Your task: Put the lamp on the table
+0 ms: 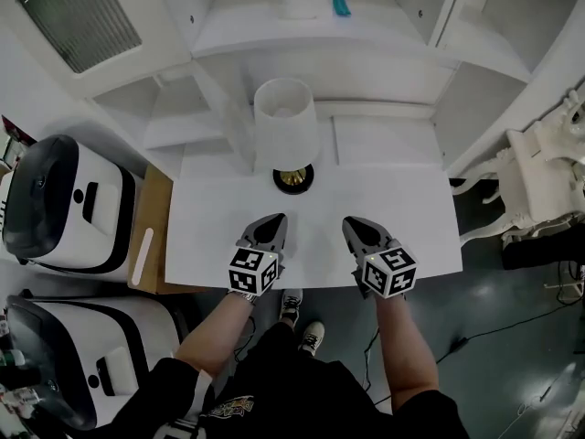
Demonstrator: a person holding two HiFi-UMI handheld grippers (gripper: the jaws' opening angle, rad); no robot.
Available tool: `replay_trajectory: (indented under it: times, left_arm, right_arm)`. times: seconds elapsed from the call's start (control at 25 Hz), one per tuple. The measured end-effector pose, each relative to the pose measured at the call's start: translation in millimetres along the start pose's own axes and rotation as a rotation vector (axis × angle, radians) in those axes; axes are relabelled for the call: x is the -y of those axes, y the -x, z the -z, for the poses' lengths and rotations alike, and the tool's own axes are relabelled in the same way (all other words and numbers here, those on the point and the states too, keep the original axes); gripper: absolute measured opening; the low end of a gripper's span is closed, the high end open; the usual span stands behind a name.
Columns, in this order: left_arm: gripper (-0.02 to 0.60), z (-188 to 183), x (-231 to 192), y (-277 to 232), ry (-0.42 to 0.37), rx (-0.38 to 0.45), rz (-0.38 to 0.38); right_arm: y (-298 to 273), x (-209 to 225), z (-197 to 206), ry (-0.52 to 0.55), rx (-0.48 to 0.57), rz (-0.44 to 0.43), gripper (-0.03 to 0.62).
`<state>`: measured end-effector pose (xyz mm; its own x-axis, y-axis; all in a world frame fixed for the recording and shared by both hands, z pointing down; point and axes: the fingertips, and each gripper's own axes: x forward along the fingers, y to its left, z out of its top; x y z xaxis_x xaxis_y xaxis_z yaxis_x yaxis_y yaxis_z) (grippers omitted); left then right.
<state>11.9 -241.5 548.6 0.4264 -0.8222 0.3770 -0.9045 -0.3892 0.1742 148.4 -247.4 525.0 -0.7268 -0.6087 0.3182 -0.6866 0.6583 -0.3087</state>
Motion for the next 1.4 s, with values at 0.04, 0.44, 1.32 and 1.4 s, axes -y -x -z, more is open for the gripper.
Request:
replay_trajectory:
  times: [0.04, 0.44, 1.32, 1.4]
  left_arm:
    - [0.006, 0, 6, 8, -0.005, 0.001, 0.002]
    - [0.006, 11, 53, 90, 0.042, 0.007, -0.016]
    - [0.006, 23, 12, 175, 0.005, -0.008, 0.063]
    - [0.006, 23, 3, 180, 0.002, -0.011, 0.083]
  right_arm:
    - [4, -4, -1, 0.007, 0.004, -0.004, 0.026]
    - [49, -52, 6, 0.041, 0.011, -0.05, 0.026]
    - [37, -150, 29, -0.03, 0.033, 0.018, 0.026]
    - [33, -161, 31, -0.036, 0.035, 0.035, 0.026]
